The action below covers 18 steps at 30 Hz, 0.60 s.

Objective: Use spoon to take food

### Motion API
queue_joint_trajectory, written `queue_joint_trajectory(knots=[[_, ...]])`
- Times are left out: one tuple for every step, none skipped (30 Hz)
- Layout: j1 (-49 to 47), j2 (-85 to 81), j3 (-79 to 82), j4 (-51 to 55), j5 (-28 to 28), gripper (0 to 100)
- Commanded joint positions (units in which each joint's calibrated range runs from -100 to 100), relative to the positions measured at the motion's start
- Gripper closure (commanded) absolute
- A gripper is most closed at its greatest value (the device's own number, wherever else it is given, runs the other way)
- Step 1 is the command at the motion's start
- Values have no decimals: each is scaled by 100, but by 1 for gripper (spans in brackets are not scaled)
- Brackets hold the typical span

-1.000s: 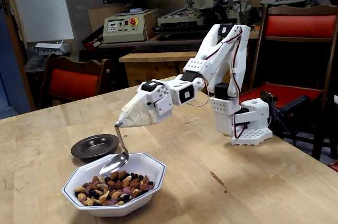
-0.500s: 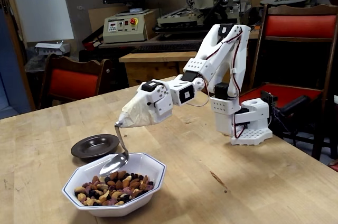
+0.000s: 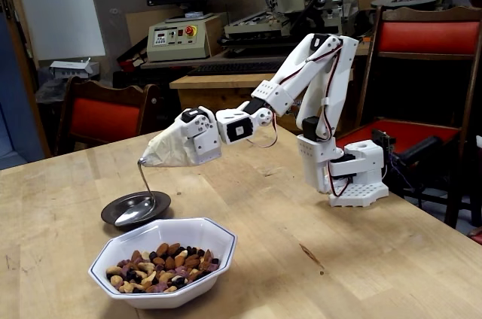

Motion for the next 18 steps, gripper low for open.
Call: queue_joint_trajectory(knots=[[53,-47,-371,-148,-20,96],[53,-47,-363,-148,0,96],[46,-47,-363,-148,10,96],[46,-47,-363,-148,15,96],[46,-47,-363,-148,15,96],[46,-47,-363,-148,20,96],[46,-47,-354,-148,20,96],[46,-47,-354,-148,20,96],[46,-47,-354,-148,20,96],[46,-47,-354,-148,24,96],[46,-47,-354,-148,24,96],[46,-47,-354,-148,24,96],[46,-47,-354,-148,24,96],[38,-47,-354,-148,24,96],[38,-47,-354,-148,24,96],[38,-47,-354,-148,24,96],[31,-47,-354,-148,24,96],[-21,-47,-354,-148,24,96]])
